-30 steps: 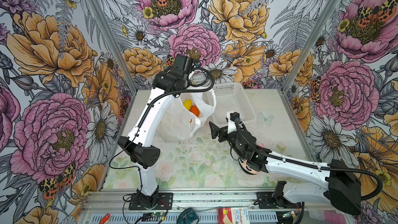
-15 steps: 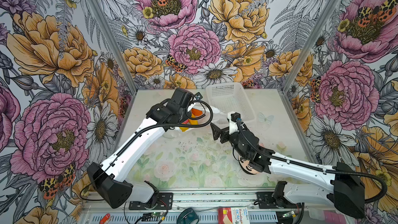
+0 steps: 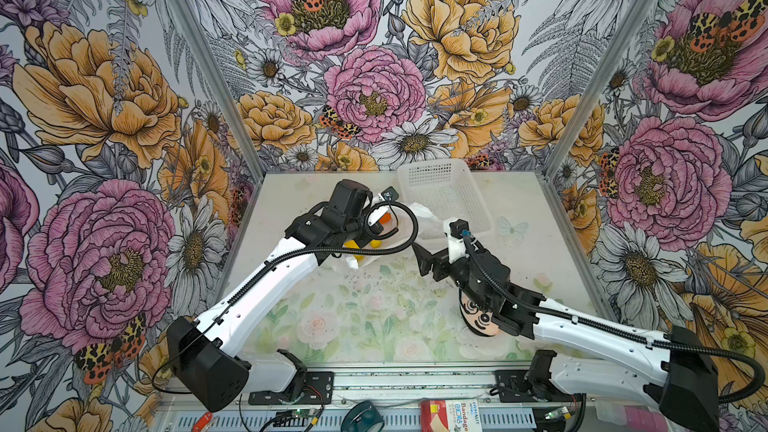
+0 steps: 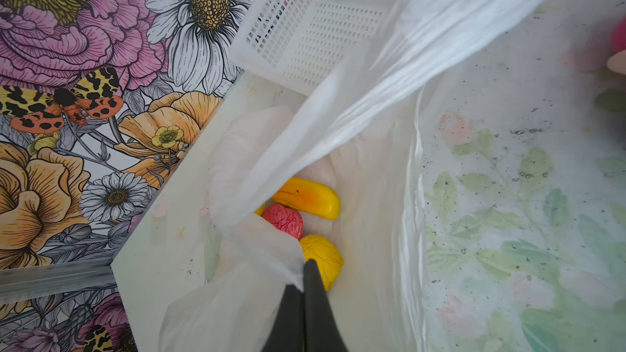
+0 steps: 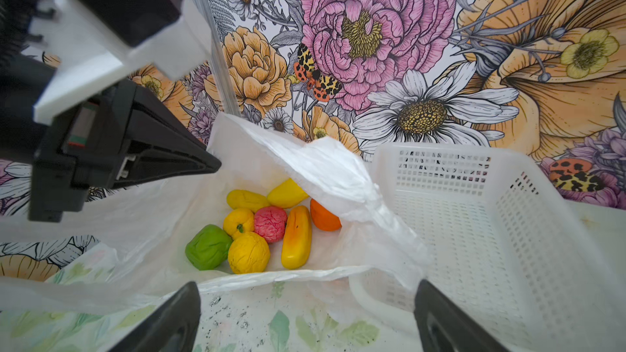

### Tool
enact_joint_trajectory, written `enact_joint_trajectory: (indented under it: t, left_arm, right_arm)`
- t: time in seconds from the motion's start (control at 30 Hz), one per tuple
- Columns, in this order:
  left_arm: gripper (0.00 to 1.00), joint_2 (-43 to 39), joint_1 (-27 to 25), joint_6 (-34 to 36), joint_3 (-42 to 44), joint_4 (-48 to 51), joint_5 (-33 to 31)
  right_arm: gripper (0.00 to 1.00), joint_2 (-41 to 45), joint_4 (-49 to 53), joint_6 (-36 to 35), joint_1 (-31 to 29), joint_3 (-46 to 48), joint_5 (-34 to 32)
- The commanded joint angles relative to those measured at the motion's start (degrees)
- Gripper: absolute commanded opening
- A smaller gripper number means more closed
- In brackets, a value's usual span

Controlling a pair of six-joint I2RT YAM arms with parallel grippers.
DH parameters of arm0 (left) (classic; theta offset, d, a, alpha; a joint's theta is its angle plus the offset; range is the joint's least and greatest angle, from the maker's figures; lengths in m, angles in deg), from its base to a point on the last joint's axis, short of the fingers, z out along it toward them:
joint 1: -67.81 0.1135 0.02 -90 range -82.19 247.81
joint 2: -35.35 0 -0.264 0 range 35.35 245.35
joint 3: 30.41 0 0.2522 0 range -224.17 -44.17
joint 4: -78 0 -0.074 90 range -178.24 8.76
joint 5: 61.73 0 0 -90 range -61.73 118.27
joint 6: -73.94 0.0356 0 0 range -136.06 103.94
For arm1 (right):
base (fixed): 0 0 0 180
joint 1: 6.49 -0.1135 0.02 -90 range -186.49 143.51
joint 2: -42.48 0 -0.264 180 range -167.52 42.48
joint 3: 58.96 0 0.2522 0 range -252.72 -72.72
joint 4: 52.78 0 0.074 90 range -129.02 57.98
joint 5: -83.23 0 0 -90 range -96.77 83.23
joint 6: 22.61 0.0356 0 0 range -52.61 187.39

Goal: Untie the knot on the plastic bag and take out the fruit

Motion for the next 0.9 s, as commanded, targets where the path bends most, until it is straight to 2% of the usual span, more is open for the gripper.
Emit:
enact_joint_trajectory:
  t: [0.0,0.17,0.4,0.67,0.87]
  left_arm:
    - [0.00,0.40,-0.66,0.06,0.49,-1.76,4.06]
    - [0.00,-0.21,-0.25,-0.29,-0.09,-1.76,6.01]
    - [0.00,-2.99,-0.35,-0.63,0.21,-1.76,8.92]
    - [0.00,-2.85,-0.23,-1.12,0.55,-1.78,8.62]
    - [0.00,-0.80,-1.84,-1.20,0.29,-1.61,6.78]
  right_arm:
    - [1.00,1.90,4.38,-5.38,-0.07,-1.63,1.64]
    - [1.00,2.09,8.59,-5.89,-0.01,-4.67,0.02]
    - [0.99,1.80,15.30,-3.76,-0.37,-9.65,5.99]
    - [1.00,4.09,16.42,-2.93,-0.46,-9.47,8.82]
    - [0.99,0.59,14.47,-2.17,-0.45,-8.65,8.25]
